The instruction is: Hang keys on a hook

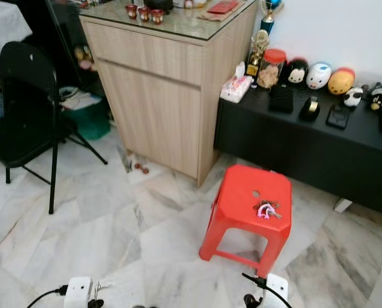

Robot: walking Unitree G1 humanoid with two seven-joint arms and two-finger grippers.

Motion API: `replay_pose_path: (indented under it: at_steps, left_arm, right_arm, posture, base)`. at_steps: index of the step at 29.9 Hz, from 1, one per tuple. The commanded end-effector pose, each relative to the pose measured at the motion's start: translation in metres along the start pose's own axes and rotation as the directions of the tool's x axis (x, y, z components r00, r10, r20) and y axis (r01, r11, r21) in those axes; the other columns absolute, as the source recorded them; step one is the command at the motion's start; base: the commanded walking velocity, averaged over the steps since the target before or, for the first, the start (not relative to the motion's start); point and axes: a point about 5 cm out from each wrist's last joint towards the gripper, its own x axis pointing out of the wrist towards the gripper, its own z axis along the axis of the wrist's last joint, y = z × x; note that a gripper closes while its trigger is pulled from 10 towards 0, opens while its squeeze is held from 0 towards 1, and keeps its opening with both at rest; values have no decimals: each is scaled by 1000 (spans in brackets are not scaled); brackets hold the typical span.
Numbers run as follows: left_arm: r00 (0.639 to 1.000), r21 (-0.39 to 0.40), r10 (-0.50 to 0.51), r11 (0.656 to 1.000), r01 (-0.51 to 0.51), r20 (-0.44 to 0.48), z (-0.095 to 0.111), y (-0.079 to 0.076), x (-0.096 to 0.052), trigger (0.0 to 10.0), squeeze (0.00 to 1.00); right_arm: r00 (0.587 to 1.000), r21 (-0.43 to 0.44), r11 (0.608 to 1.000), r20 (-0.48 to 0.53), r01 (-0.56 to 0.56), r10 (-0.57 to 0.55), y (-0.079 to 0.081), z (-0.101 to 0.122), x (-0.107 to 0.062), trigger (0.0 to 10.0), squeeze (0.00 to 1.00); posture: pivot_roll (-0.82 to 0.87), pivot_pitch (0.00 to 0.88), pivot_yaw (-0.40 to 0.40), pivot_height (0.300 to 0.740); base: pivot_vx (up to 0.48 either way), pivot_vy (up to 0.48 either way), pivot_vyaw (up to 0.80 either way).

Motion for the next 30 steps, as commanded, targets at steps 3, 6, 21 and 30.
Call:
replay_pose_path:
  at_steps: [3, 6, 21, 30]
  left_arm:
    - [999, -14, 1, 1000, -1, -46, -13, 0, -3, 10000, 0]
    - [999, -23, 0, 1000, -1, -47, -14, 0, -3, 10000, 0]
    - [998, -23, 3, 1000, -4, -58, -17, 1, -4, 10000, 0]
    - [997, 17, 58, 998, -59, 45, 1, 5, -2, 10000, 0]
  right_arm:
    - [1000, 25, 1000, -7, 10, -10, -2, -3, -1, 10000, 0]
    - [1000, 24, 1000, -9, 13, -13, -2, -4, -1, 10000, 0]
    - [1000, 26, 999, -13, 19, -19, -2, -5, -1, 10000, 0]
    - [1000, 8, 1000, -11, 23, -23, -3, -4, -1, 10000, 0]
  posture:
    - [111, 90, -19, 740]
    - [112, 88, -18, 740]
    - [117, 89, -17, 740]
    - [118, 95, -21, 740]
  base:
    - [-303, 0, 0]
    - [-301, 0, 0]
    - [-301, 0, 0]
    - [-64, 0, -64]
